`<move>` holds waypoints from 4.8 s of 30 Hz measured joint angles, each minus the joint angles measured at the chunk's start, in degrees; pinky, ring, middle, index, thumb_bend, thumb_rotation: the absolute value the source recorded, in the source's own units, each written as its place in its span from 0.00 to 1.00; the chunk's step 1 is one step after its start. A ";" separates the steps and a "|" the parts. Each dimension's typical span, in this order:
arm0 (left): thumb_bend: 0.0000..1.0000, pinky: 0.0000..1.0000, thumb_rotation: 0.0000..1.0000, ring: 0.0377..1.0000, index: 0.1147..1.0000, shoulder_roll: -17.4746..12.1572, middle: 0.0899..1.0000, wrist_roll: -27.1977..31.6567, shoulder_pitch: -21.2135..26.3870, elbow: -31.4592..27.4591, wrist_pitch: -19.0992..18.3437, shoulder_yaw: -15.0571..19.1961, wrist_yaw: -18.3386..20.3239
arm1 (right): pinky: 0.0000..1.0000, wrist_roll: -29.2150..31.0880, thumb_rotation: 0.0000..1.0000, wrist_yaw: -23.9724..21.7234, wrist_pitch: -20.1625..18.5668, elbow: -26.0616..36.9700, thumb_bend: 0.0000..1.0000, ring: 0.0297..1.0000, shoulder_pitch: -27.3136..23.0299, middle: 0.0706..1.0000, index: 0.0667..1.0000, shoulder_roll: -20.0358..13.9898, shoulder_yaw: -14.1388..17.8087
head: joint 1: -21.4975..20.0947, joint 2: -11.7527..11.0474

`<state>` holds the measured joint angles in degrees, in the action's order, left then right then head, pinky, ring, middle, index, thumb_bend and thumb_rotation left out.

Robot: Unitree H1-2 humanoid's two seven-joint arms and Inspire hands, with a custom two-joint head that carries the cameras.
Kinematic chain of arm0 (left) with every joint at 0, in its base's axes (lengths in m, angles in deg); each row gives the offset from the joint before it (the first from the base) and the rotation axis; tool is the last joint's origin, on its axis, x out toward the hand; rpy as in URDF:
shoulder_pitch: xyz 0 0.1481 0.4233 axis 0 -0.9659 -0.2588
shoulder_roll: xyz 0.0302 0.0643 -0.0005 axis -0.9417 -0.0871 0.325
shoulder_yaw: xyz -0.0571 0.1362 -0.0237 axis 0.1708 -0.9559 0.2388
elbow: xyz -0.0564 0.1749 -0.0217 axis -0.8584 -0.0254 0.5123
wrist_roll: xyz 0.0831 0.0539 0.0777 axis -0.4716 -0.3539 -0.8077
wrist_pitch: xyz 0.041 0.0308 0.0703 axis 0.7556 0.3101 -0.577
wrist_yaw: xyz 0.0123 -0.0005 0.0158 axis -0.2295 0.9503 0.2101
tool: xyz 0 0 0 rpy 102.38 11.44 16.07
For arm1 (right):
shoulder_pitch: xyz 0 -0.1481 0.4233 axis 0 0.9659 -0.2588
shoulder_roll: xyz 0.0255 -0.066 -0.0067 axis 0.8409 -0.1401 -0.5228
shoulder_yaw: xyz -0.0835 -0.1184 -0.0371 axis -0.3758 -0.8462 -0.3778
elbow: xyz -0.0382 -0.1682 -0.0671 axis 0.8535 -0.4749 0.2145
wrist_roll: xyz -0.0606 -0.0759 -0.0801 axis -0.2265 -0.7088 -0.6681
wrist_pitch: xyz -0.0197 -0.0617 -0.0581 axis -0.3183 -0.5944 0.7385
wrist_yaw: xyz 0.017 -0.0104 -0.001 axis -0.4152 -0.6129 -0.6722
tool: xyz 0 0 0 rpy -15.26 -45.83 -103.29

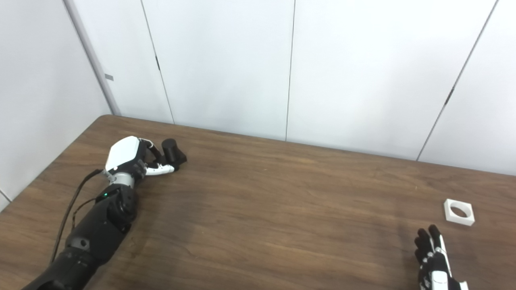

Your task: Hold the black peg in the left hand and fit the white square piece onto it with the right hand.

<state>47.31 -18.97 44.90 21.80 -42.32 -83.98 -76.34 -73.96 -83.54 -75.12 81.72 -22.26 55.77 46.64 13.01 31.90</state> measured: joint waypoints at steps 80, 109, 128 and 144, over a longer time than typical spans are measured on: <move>0.52 0.93 0.05 0.80 0.42 11.56 0.70 -13.19 -20.91 -39.60 12.04 -20.14 18.63 | 0.86 -5.74 0.61 5.15 -13.97 11.05 0.49 0.90 -3.38 0.90 0.85 0.54 -1.47 | -19.51 11.69; 0.52 0.91 0.05 0.78 0.42 11.71 0.69 -12.62 -22.78 -40.12 17.15 -18.42 20.17 | 0.91 -31.83 0.19 1.75 -25.82 1.00 0.79 0.93 -24.96 0.90 0.66 -18.09 -3.74 | -36.56 10.55; 0.52 0.85 0.05 0.75 0.42 10.62 0.67 -11.32 -23.61 -39.48 22.01 -15.83 20.27 | 1.00 -39.78 0.21 -11.23 -29.43 -17.84 0.88 1.00 -38.93 0.93 0.70 -27.35 -11.68 | -40.08 9.41; 0.52 0.85 0.05 0.75 0.42 10.85 0.68 -11.30 -23.66 -39.40 22.03 -15.31 20.62 | 1.00 -48.72 0.15 -20.97 -29.49 -22.94 0.89 1.00 -41.45 0.93 0.70 -27.86 -10.86 | -39.90 9.05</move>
<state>58.16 -30.26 21.24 -17.60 -20.29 -99.29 -55.72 -122.67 -104.51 -104.62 58.78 -63.71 27.91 35.78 -26.89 40.96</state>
